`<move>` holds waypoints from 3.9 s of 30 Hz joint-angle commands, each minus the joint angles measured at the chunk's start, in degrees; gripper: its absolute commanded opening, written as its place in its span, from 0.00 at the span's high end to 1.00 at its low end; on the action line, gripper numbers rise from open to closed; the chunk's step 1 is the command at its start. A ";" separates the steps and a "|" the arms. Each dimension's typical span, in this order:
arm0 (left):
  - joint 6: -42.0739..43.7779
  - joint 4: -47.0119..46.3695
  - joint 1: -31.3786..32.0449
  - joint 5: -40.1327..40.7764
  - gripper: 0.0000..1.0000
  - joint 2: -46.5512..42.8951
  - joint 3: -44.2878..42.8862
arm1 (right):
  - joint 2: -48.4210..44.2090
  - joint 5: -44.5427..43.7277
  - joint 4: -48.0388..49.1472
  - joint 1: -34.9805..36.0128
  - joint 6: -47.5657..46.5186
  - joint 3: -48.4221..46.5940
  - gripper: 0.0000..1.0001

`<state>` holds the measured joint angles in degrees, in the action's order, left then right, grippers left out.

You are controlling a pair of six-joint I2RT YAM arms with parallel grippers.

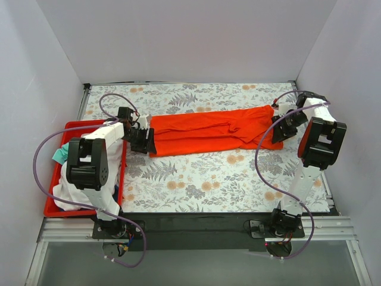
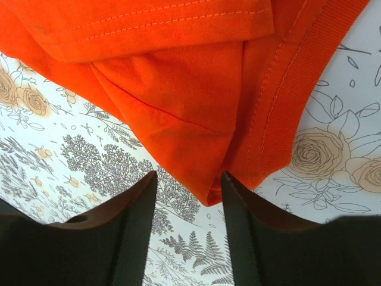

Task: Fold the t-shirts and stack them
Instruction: Fold the tshirt

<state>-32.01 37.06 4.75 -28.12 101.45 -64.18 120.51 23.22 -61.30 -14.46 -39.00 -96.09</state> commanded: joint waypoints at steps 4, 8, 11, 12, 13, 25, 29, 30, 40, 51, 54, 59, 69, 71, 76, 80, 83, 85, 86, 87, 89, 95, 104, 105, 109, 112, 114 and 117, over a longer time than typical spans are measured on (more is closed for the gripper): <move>-1.12 -1.55 0.08 -0.80 0.45 0.68 0.81 | 0.61 0.16 0.30 -0.04 0.07 0.56 0.56; -1.56 -1.81 -0.01 -1.59 0.49 1.03 0.55 | 0.60 0.07 0.39 -0.04 -0.11 0.82 0.63; -2.09 -2.43 -0.01 -2.90 0.51 0.86 0.29 | 0.61 0.16 0.21 -0.04 -0.11 0.82 0.66; -2.18 -2.52 0.08 -3.25 0.52 0.77 -0.06 | 0.61 0.33 0.21 -0.04 -0.11 0.73 0.67; -2.27 -2.52 0.08 -3.52 0.53 0.85 -0.15 | 0.61 0.33 0.30 -0.04 -0.11 0.73 0.67; -3.06 -3.13 -0.01 -4.05 0.71 1.38 -1.91 | 0.78 0.16 0.13 -0.04 -0.11 0.29 0.75; -2.97 -2.96 0.08 -2.82 0.88 1.21 -1.56 | 0.78 0.07 0.13 -0.04 -0.28 0.03 0.91; -2.88 -2.87 -0.01 -2.47 0.92 1.12 -1.56 | 0.78 -0.19 0.13 -0.04 -0.20 -0.06 0.96; 4.14 0.73 -0.09 -1.15 1.00 -5.02 -0.68 | -2.38 -4.67 0.04 -0.22 -1.25 -1.55 0.99; 10.56 2.93 -1.59 0.61 1.00 -6.88 0.29 | -2.91 -9.33 -0.05 -1.27 -3.01 -3.05 0.99; 13.90 4.86 -1.59 1.31 1.00 -6.35 0.55 | -2.47 -9.95 0.04 -1.27 -3.18 -2.87 0.99; 17.42 6.01 -1.59 3.33 1.00 -5.74 3.62 | -0.89 -11.35 0.30 -1.27 -3.01 -2.52 0.99; 15.93 3.90 -1.59 3.42 1.00 -3.80 7.49 | -0.18 -9.95 0.30 0.75 -2.39 0.90 0.99; 15.49 4.16 -1.59 3.68 0.98 -4.32 7.67 | -0.45 -10.74 0.21 0.75 -2.22 0.82 0.99; 15.57 5.92 -1.59 0.88 0.77 -10.38 4.96 | -3.26 -10.66 -1.62 0.31 -2.57 -3.90 0.52; 16.45 2.50 -1.59 -2.11 0.58 -17.06 1.44 | -4.93 -7.86 -4.26 0.66 -0.82 -11.10 0.48; 15.84 0.04 -1.24 -8.16 0.52 -17.95 -1.55 | -4.41 -3.12 -5.85 1.54 1.73 -13.50 0.49; 14.70 -2.59 -0.45 -10.10 0.48 -16.91 -2.26 | -3.97 -0.73 -5.76 2.76 4.02 -13.07 0.51; 13.74 -3.74 1.38 -11.07 0.46 -16.55 -2.78 | -3.53 0.93 -5.59 3.12 4.81 -13.15 0.52; 13.21 -5.05 2.62 -10.99 0.45 -16.29 -2.96 | -2.48 1.82 -5.59 3.47 6.73 -13.15 0.55; 13.20 -10.76 7.52 -9.77 0.45 -16.28 -2.88 | -1.16 3.75 -5.24 4.00 8.58 -13.50 0.58; 23.63 -31.51 23.86 -5.63 0.54 -12.01 -0.93 | 3.50 5.96 -3.22 4.00 15.44 -14.73 0.63; 48.25 -51.29 37.86 -7.30 0.57 7.52 -10.25 | 6.67 5.61 -1.64 4.00 20.81 -16.23 0.61; 49.49 -51.99 38.57 -7.47 0.57 8.93 -10.78 | 6.67 5.52 -1.46 4.00 21.07 -16.14 0.60; 53.80 -58.83 41.56 -7.04 0.59 16.30 -12.10 | 7.63 5.17 -0.49 4.00 22.04 -16.84 0.58; 53.72 -63.67 42.79 -6.16 0.62 18.95 -12.37 | 8.51 4.55 -0.23 4.00 22.74 -17.29 0.57; 53.89 -64.39 43.49 -5.29 0.62 21.15 -12.98 | 8.60 4.38 0.21 3.91 23.18 -17.11 0.56; 53.89 -67.46 44.81 -3.88 0.64 24.13 -13.60 | 8.95 4.55 0.39 3.91 23.71 -17.28 0.56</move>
<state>19.79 -23.94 48.75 -33.54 124.95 -75.40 128.33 27.38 -61.63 -10.17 -16.64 -111.02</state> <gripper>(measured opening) 0.360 0.437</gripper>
